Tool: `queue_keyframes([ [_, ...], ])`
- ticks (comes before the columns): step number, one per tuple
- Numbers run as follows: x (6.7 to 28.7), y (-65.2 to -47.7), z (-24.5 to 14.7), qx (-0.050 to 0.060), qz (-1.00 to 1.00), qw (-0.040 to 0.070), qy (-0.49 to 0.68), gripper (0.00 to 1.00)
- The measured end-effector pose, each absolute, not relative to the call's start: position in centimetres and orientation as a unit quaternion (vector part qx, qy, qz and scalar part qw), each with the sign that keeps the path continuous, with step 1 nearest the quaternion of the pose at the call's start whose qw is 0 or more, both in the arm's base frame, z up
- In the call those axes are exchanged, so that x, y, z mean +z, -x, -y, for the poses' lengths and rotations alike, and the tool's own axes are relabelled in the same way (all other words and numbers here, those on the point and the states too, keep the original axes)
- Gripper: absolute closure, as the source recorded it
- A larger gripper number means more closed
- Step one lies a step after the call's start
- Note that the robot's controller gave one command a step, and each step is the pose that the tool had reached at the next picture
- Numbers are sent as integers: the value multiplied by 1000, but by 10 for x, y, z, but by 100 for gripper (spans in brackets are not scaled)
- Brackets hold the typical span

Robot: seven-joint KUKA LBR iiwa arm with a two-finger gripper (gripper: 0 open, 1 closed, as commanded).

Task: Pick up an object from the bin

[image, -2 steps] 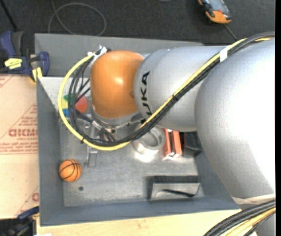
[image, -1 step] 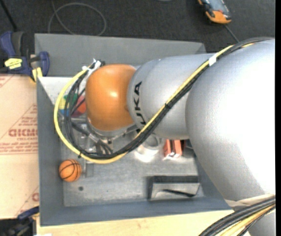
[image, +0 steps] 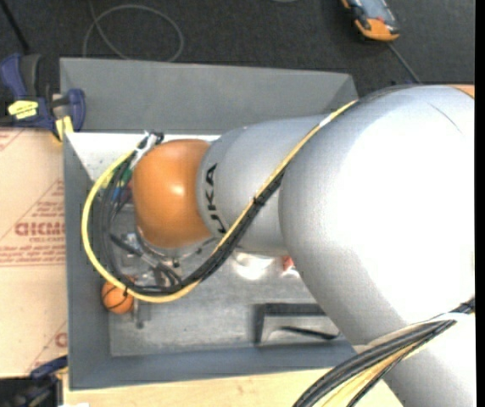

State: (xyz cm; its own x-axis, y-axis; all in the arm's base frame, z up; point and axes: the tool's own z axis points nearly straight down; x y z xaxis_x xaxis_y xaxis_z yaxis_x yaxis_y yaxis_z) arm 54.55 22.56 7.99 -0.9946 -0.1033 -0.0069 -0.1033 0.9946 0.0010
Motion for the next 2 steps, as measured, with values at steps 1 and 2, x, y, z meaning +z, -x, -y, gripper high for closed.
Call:
queue_keyframes([
  [1,58,-548,-228,0,-998,5,67,100],
  [2,65,-546,-230,0,-997,2,71,100],
])
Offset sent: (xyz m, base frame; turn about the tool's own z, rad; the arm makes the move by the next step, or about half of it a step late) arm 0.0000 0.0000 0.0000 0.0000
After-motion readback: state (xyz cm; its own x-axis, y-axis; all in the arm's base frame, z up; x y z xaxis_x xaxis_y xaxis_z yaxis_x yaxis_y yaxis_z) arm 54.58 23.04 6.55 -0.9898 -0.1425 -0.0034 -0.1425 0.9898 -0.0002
